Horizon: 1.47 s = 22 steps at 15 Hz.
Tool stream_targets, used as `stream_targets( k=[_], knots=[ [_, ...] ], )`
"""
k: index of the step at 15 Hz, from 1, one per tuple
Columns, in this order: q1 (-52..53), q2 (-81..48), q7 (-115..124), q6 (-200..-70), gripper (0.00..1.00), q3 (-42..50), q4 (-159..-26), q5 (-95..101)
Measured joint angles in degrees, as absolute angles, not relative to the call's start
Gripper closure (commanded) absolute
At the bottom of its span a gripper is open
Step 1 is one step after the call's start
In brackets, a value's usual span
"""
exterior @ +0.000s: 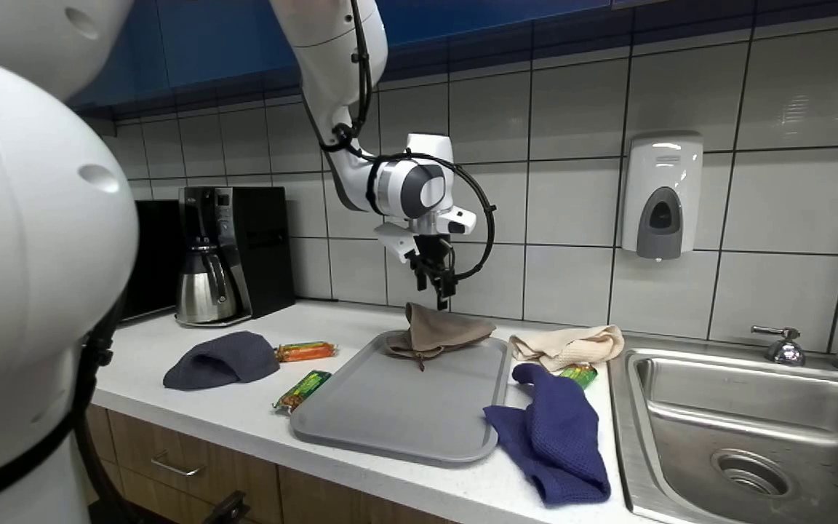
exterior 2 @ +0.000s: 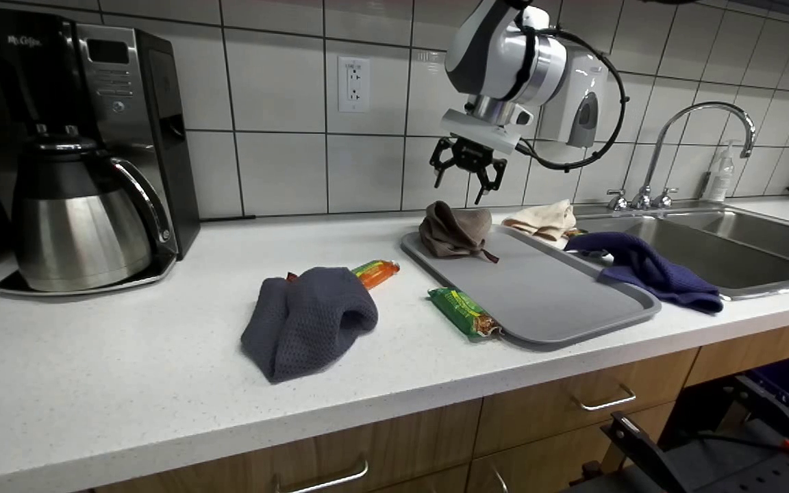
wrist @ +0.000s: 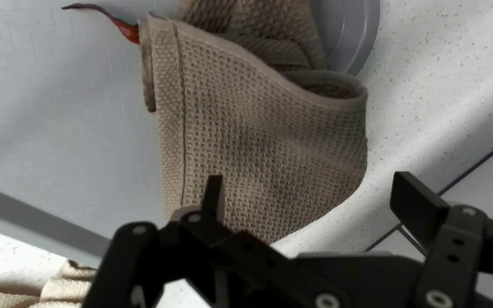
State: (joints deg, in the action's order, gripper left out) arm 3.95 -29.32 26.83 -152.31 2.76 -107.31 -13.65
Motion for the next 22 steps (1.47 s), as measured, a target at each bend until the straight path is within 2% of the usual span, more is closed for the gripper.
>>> stream_targets(
  k=[22],
  knots=[
    [4.20, -38.08, 22.76, -147.00, 0.00, 1.39, -97.99, -13.49]
  ],
)
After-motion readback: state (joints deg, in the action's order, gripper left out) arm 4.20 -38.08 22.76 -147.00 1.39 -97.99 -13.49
